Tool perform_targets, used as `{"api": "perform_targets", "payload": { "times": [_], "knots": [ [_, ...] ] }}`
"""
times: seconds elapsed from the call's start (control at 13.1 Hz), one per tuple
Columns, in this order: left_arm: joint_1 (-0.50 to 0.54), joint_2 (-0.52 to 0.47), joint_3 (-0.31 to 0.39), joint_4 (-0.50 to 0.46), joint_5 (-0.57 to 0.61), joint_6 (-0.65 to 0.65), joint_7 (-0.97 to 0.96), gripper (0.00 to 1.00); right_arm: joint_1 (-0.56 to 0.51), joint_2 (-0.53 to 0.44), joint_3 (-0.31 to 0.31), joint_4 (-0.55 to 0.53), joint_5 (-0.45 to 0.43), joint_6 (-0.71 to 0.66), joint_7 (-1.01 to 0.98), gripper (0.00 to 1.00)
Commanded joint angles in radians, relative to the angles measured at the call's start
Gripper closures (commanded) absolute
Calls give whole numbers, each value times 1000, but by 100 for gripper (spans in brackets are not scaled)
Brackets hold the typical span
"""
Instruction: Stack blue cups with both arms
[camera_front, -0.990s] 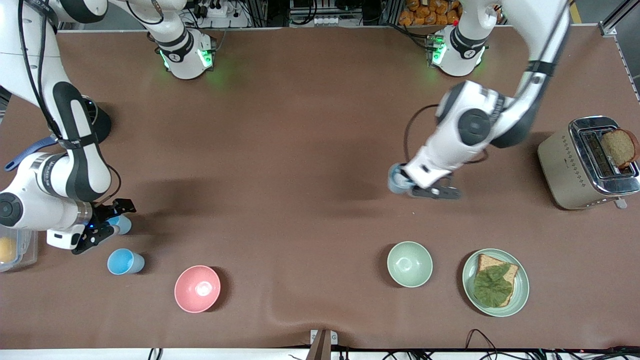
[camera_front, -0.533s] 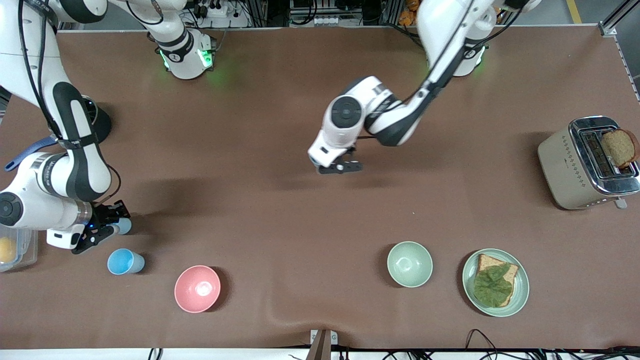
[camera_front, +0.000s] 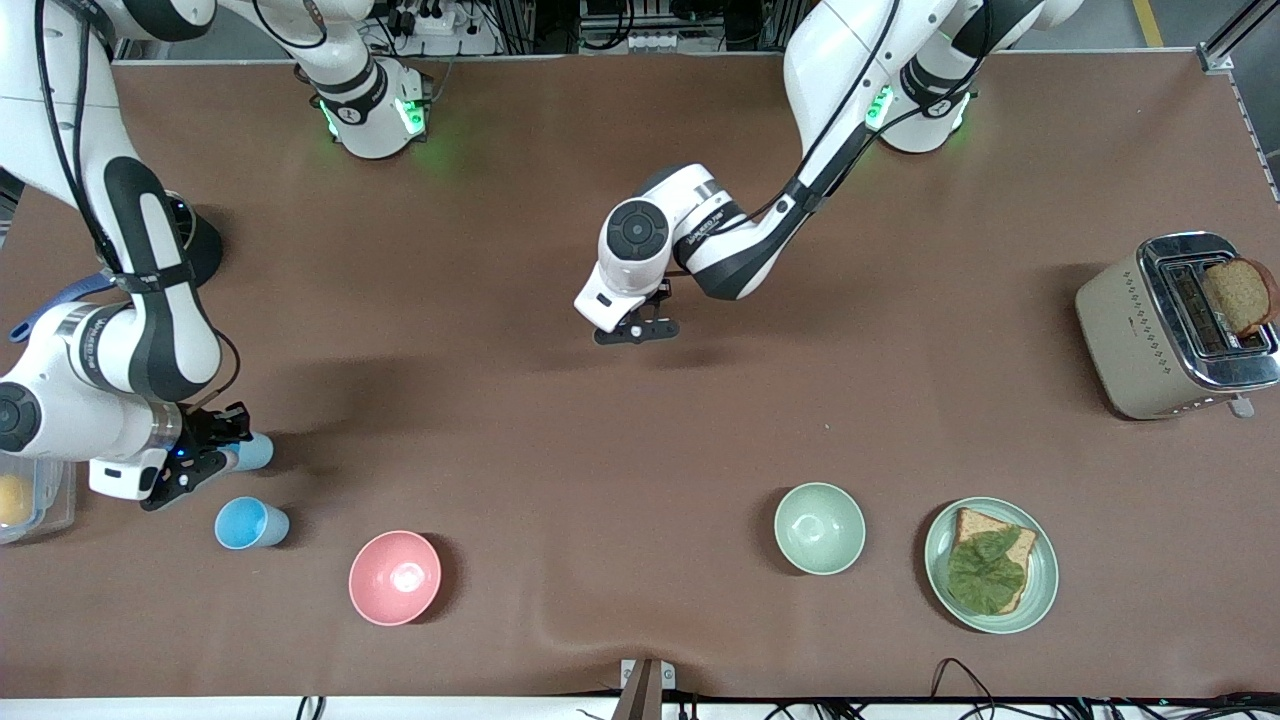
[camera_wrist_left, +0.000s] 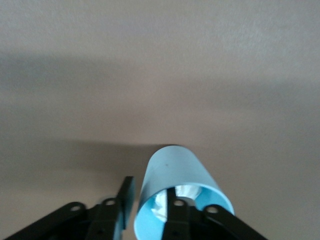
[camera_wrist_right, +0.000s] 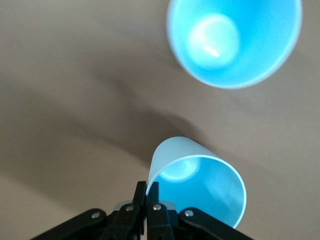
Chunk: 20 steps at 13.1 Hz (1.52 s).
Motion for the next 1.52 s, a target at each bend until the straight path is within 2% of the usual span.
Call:
{"api": "perform_targets", "payload": {
  "times": [0.0,0.23,0.53,0.69,0.84,0.99,1.14,1.3,1.45],
  "knots": [
    [33,-52,1,14,23,-16,-34,0,97,-113,-1,28,12,-152,72,100],
    [112,-196,-1,11,19,-85,-34,0,194,-174,2,82,32,-273,169,100],
    [295,-391,3,11,25,-286,3,0,324,-240,4,84,106,-336,362,100],
    [417,-468,3,7,27,-369,133,0,428,-269,2,84,106,-353,498,100],
    [570,-529,-5,7,85,-410,375,0,562,-288,4,85,106,-381,731,100],
    [700,-580,-10,5,77,-464,559,0,721,-282,1,84,105,-373,1016,100],
    [750,-614,-7,7,77,-495,616,0,841,-250,-2,81,89,-338,1262,100],
    [810,-634,-10,4,76,-504,685,0,881,-214,-2,73,89,-316,1358,100],
    [830,-651,-8,4,73,-519,739,0,898,-187,-1,76,101,-240,1482,100]
  ]
}}
